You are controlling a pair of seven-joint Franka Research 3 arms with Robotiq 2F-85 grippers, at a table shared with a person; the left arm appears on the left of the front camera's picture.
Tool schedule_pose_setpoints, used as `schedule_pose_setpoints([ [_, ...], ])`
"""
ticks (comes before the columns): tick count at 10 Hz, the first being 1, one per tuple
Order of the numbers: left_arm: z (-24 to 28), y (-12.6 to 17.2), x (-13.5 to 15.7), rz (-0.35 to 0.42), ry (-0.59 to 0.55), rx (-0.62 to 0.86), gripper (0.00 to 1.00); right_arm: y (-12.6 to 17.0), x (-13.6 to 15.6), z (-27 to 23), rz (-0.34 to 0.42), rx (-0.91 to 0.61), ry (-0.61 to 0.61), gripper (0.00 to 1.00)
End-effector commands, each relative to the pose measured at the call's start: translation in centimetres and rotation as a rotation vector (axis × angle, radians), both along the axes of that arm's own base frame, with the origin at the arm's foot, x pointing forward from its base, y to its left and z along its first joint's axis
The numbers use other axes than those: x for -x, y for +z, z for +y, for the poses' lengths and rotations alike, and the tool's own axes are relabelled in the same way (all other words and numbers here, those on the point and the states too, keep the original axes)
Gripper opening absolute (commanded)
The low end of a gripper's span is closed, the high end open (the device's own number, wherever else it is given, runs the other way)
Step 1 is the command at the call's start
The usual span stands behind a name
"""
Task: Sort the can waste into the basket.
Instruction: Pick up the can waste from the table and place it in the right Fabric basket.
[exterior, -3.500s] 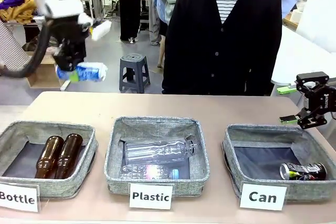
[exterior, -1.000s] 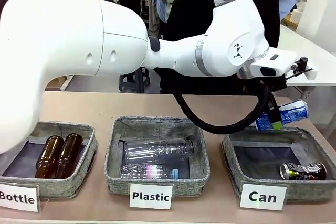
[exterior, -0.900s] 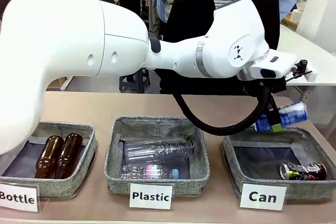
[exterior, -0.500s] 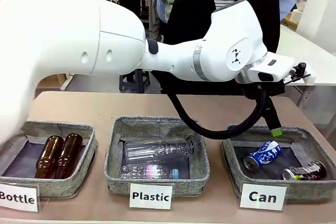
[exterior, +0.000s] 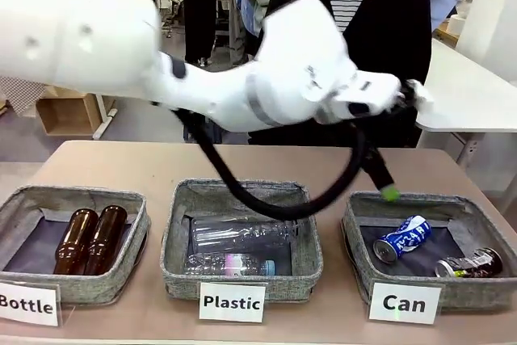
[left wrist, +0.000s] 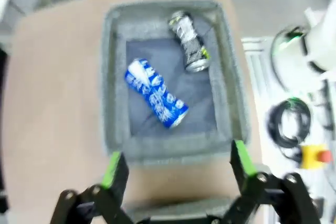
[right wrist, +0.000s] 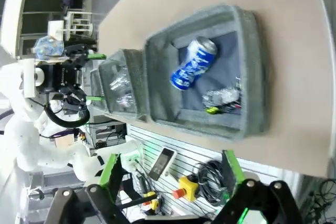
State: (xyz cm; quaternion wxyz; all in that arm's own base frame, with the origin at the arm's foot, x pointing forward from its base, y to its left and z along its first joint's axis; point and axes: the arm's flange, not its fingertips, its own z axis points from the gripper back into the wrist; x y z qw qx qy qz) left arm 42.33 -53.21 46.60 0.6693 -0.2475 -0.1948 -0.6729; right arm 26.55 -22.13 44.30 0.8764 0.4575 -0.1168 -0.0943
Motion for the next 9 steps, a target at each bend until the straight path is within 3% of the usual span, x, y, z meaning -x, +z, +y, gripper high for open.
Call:
schedule_pose_setpoints([
  [1, 9.7, 3.6, -0.1, 0.109, 0.135, 0.065, 1.00, 0.8, -4.6, 7.8, 0.002, -0.062, 0.066, 1.00],
  [3, 19.3, 7.1, -2.5, 0.410, 0.210, 0.138, 1.00, 0.3, -8.1, 16.8, -0.031, -0.117, 0.134, 1.00],
  [4, 23.9, 7.4, -3.9, 0.487, 0.336, 0.183, 1.00, -0.1, -9.3, 20.8, -0.020, -0.179, 0.197, 1.00],
  [5, 28.6, 6.9, -4.7, 0.570, 0.329, 0.201, 1.00, -0.6, -10.8, 24.0, -0.087, -0.212, 0.170, 1.00],
  [8, 41.7, 2.9, -4.2, 0.730, 0.470, 0.316, 1.00, -1.1, -13.8, 29.0, -0.051, -0.399, 0.236, 1.00],
  [9, 46.4, 0.3, -3.2, 0.780, 0.543, 0.434, 1.00, -2.0, -14.4, 29.5, -0.028, -0.394, 0.226, 1.00],
])
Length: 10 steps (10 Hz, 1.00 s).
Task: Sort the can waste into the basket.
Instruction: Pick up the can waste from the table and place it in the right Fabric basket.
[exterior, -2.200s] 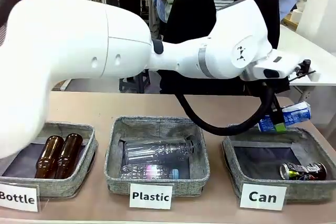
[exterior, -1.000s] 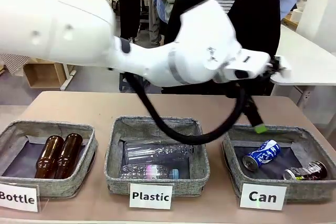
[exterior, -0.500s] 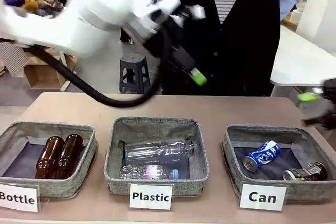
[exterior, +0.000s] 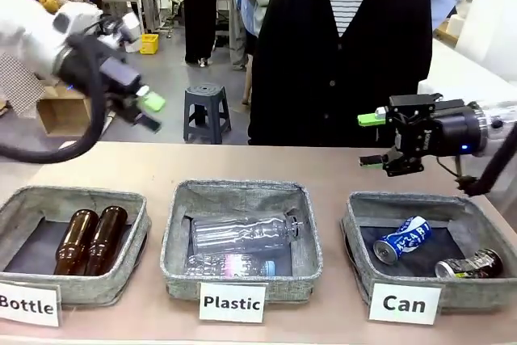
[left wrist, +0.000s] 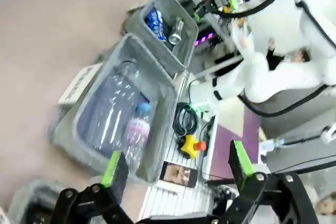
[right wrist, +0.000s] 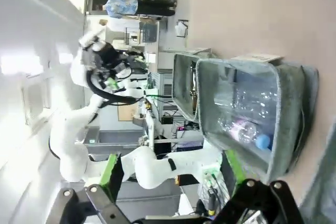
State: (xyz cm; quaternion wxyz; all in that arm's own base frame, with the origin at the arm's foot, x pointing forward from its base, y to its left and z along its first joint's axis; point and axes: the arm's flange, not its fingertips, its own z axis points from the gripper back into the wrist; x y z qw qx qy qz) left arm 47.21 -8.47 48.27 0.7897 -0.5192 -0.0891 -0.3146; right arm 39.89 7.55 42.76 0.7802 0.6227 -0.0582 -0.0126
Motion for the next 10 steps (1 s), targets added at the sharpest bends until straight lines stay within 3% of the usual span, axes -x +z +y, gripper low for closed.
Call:
schedule_pose_setpoints([
  [1, 5.5, -3.7, 2.6, 0.006, 0.154, 0.202, 1.00, -1.2, -1.9, -0.7, 0.036, -0.022, -0.017, 1.00],
  [2, 7.6, -6.5, 2.8, 0.004, 0.212, 0.274, 1.00, 0.0, 0.0, 0.0, 0.000, 0.000, 0.000, 1.00],
  [3, 4.1, -2.6, 1.0, 0.035, 0.080, 0.071, 1.00, 0.0, 0.0, 0.0, 0.000, 0.000, 0.000, 1.00],
  [10, 4.1, -2.6, 1.0, 0.035, 0.080, 0.071, 1.00, 0.0, 0.0, 0.0, 0.000, 0.000, 0.000, 1.00],
])
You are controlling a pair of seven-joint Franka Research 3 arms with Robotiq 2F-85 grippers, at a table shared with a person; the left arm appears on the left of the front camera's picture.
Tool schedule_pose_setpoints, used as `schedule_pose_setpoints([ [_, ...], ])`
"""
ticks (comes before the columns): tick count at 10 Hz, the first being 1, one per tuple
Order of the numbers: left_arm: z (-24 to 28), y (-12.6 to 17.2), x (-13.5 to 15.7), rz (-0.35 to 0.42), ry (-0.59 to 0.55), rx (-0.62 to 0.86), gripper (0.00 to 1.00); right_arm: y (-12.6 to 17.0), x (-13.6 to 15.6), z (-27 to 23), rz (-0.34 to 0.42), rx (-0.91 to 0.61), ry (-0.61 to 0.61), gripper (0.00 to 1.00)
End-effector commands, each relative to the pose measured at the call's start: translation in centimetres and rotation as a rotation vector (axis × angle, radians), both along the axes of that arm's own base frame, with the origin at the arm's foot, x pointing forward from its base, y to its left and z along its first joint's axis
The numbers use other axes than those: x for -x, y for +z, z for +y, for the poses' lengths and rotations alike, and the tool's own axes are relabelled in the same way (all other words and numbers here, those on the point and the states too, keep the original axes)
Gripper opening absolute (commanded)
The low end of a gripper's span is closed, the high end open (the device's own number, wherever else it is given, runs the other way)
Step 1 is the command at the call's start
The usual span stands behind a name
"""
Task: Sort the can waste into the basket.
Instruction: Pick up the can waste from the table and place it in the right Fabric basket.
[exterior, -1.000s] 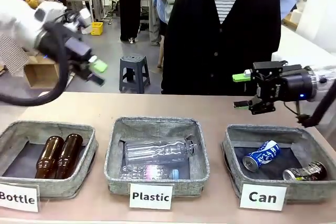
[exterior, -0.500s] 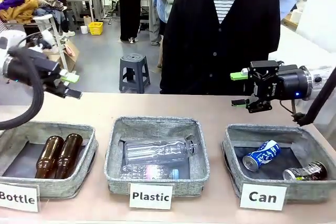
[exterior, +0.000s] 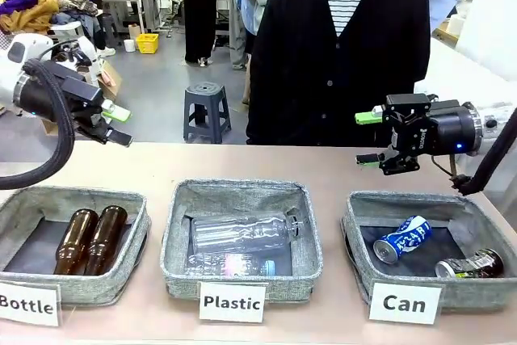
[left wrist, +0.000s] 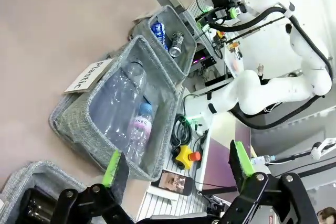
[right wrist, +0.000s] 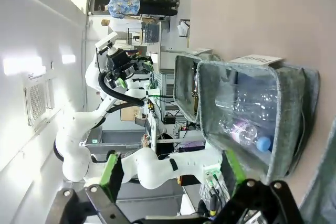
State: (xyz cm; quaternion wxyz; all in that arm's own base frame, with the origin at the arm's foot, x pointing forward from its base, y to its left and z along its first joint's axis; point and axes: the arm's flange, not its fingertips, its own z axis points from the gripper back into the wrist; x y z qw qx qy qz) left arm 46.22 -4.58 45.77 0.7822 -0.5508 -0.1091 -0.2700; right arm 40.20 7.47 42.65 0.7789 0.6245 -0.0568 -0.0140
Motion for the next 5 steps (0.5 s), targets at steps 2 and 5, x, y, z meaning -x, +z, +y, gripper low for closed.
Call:
schedule_pose_setpoints([
  [2, 0.20, -0.08, 0.02, 0.002, -0.001, -0.007, 1.00, 0.11, 0.31, 0.08, -0.004, 0.005, 0.000, 1.00],
  [5, 0.20, -0.08, 0.02, 0.002, -0.001, -0.007, 1.00, 0.11, 0.31, 0.08, -0.004, 0.005, 0.000, 1.00],
])
